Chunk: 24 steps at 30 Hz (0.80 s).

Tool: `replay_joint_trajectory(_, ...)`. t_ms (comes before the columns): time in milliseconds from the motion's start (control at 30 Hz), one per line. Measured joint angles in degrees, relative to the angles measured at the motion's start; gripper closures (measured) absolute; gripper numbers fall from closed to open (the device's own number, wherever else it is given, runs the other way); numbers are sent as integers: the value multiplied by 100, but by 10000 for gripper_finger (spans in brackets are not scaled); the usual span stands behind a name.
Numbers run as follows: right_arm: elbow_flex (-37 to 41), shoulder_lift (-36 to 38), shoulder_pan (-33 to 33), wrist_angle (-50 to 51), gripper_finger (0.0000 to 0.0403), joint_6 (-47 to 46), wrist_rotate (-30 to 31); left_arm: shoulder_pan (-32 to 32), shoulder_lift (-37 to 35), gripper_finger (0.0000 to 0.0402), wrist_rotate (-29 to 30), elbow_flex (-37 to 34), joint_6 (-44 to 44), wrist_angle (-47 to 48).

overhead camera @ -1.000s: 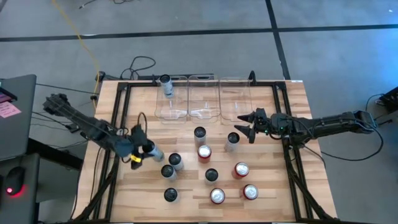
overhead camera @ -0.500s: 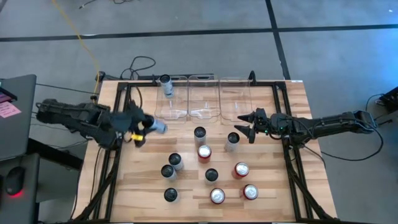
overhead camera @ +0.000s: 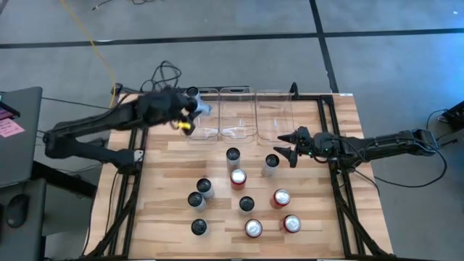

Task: Sort soda cans
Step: Put the white-blue soda can into the left transparent bin

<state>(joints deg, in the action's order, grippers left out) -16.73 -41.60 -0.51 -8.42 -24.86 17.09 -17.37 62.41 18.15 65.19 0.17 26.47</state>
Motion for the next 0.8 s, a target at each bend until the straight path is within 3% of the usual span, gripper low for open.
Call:
replay_joint_trajectory(133,0,0,8,242,90,-18,-7,-698,535,152,-751,68,340,-251)
replay_joint_trajectory(267,0,0,7,439,90,-20,-7,-1189,1143,152,-797,342,717,-54)
replay_joint_trajectory(533,0,0,7,481,90,-17,-7,-1779,2252,152,-1490,1194,1189,267)
replay_joint_trajectory(800,0,0,15,672,90,-20,-8,-2194,2952,152,-1772,1652,1462,580)
